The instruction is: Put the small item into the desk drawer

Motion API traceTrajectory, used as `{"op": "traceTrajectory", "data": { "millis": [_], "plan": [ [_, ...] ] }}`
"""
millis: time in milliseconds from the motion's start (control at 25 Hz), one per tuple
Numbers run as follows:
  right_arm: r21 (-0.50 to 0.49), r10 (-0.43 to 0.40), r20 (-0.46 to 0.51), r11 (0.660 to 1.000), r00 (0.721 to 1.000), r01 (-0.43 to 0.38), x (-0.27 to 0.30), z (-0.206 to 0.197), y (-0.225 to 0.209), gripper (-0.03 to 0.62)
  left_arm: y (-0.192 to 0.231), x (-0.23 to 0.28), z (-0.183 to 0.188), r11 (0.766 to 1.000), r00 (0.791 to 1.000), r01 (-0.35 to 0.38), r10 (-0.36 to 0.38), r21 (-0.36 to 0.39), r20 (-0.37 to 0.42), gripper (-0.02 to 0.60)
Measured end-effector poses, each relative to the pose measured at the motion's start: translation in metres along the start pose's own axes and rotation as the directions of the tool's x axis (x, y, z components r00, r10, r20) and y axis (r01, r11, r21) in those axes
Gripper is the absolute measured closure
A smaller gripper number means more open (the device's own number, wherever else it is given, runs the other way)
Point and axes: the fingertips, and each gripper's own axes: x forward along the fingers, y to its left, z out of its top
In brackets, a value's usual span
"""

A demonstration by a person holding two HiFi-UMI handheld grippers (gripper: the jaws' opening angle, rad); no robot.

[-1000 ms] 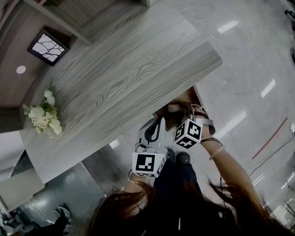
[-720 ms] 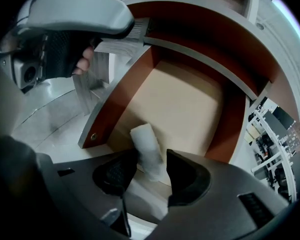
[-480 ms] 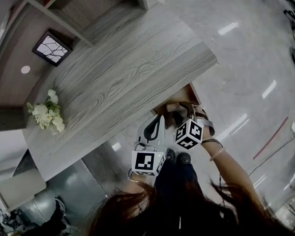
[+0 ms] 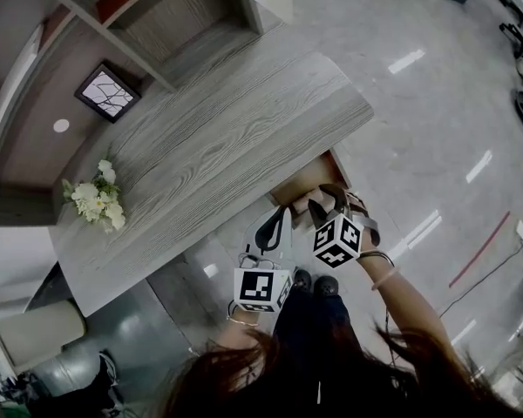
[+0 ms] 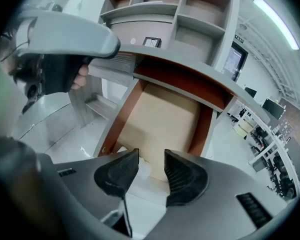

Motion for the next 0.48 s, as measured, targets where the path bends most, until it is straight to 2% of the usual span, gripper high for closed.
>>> {"op": "traceTrajectory", "data": {
  "millis": [480],
  "plan": [
    [0.077, -0.047, 0.073, 0.996, 0.996, 0.041, -0.059, 0.032, -0.012, 0.476, -0.015, -0.020, 0.045, 1.000, 1.000, -0.019, 0.019, 0.013, 0.015, 0.566]
  ]
}}
